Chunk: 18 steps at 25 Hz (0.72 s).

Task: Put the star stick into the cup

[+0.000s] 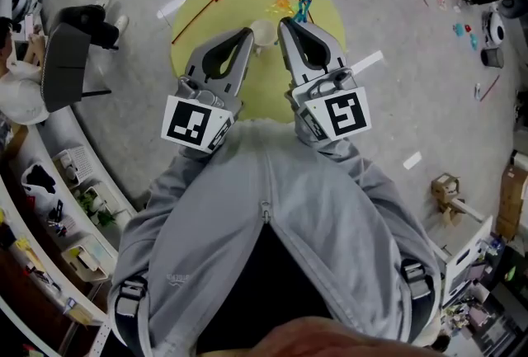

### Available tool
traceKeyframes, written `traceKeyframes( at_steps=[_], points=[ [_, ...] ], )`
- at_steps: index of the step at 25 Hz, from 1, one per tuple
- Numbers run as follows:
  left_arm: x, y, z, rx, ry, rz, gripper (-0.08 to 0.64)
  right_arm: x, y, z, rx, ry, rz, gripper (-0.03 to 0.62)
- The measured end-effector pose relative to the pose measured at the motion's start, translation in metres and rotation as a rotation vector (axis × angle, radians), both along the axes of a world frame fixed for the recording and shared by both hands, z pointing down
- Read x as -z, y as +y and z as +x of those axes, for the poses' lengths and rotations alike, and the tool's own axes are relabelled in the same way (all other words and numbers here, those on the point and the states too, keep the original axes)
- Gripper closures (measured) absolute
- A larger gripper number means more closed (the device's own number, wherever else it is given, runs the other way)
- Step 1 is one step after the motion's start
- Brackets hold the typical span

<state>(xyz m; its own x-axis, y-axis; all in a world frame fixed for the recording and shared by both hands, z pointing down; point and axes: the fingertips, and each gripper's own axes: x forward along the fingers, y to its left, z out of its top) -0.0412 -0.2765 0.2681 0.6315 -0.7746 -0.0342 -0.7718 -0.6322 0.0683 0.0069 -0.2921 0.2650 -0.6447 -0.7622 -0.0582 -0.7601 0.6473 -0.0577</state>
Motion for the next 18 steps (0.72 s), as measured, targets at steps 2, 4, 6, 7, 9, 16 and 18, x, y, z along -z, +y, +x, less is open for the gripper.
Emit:
traceKeyframes(
  at_steps=[2, 4, 6, 7, 9, 16, 18],
  points=[
    [-0.003, -0.007, 0.000, -0.001, 0.001, -0.007, 0.543, -0.004, -0.007, 0.000, 0.004, -0.004, 0.000, 0.558],
    [-0.007, -0.014, 0.000, -0.003, 0.004, -0.015, 0.543, -0.010, -0.013, 0.000, 0.006, -0.003, -0.006, 0.558],
    [-0.010, -0.021, -0.001, -0.005, 0.004, -0.020, 0.543, -0.015, -0.020, -0.002, 0.007, 0.001, -0.009, 0.557],
    [-0.012, -0.024, -0.002, -0.005, 0.002, -0.021, 0.543, -0.017, -0.023, -0.003, 0.009, 0.004, -0.009, 0.557],
    [-0.017, -0.031, -0.004, -0.003, -0.002, -0.024, 0.543, -0.023, -0.030, -0.006, 0.013, 0.007, -0.011, 0.557],
    [-0.043, -0.051, -0.009, 0.007, -0.004, -0.051, 0.543, -0.043, -0.053, -0.011, 0.022, 0.008, -0.019, 0.557],
    [-0.052, -0.057, -0.008, 0.007, -0.003, -0.059, 0.543, -0.050, -0.060, -0.011, 0.024, 0.008, -0.021, 0.557]
  ],
)
